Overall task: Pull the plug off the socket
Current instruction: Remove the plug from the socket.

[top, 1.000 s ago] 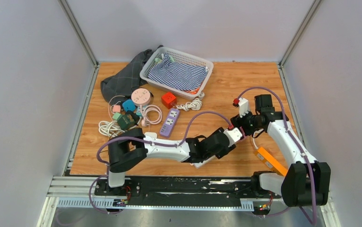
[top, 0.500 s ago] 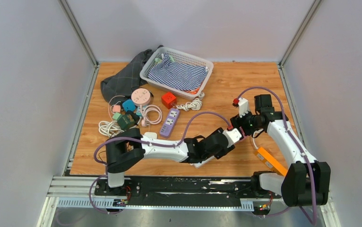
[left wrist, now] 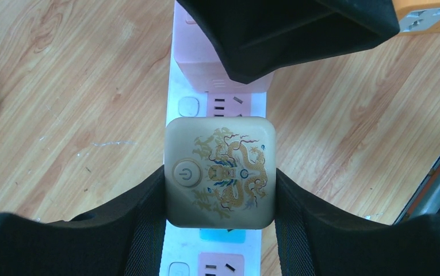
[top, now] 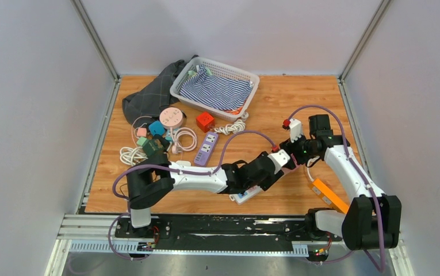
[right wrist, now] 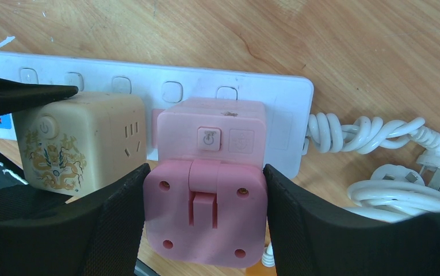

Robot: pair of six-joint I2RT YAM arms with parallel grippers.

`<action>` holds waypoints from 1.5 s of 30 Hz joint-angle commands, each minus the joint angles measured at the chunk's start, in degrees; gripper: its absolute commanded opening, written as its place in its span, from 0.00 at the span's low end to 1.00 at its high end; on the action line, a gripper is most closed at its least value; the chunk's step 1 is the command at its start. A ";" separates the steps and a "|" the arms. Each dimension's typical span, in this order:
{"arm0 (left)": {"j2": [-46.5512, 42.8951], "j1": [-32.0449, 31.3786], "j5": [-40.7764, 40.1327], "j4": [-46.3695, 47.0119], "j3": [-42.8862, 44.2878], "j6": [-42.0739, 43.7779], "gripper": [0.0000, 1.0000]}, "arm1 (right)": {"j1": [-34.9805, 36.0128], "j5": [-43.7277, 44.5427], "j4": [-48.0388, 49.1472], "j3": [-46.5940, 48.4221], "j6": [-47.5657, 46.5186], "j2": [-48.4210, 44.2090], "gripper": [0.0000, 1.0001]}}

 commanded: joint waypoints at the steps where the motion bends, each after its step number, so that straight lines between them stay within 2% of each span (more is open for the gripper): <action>1: -3.94 -1.22 -4.83 0.65 0.93 0.32 0.00 | -0.12 10.13 -1.13 -2.54 -2.02 2.59 0.54; 3: -3.90 -2.22 -9.14 0.65 0.51 3.32 0.00 | -0.14 10.09 -1.13 -2.55 -2.01 2.48 0.54; 9: -2.79 -2.86 -10.39 0.73 1.03 6.10 0.00 | -0.08 9.92 -1.15 -2.64 -2.11 2.41 0.54; 15: -0.99 -4.49 -17.44 0.65 1.93 9.33 0.00 | -0.08 10.17 -1.15 -2.64 -2.16 2.87 0.54; 19: -1.87 -4.11 -13.91 0.73 1.13 6.05 0.00 | -0.08 10.24 -1.15 -2.64 -2.09 2.96 0.54; 26: -3.89 1.92 4.26 0.66 0.47 -7.10 0.00 | -0.08 10.61 -1.06 -2.73 -2.12 3.10 0.54; 29: -4.71 1.75 1.98 0.61 0.16 -4.55 0.00 | -0.08 10.68 -1.07 -2.73 -2.14 3.22 0.54; 34: -4.34 -1.34 -10.95 0.63 -0.51 5.69 0.00 | -0.01 10.77 -1.06 -2.73 -2.09 3.44 0.55; 38: -2.33 -3.22 -16.85 0.72 -0.03 12.08 0.00 | 0.01 10.92 -1.05 -2.73 -2.09 3.75 0.55; 42: -2.07 -3.19 -15.07 0.66 0.29 11.34 0.00 | 0.01 11.13 -0.98 -2.74 -2.13 3.98 0.55; 45: -3.60 -1.77 -8.57 0.74 0.13 5.54 0.00 | 0.01 11.36 -0.97 -2.81 -2.11 4.18 0.55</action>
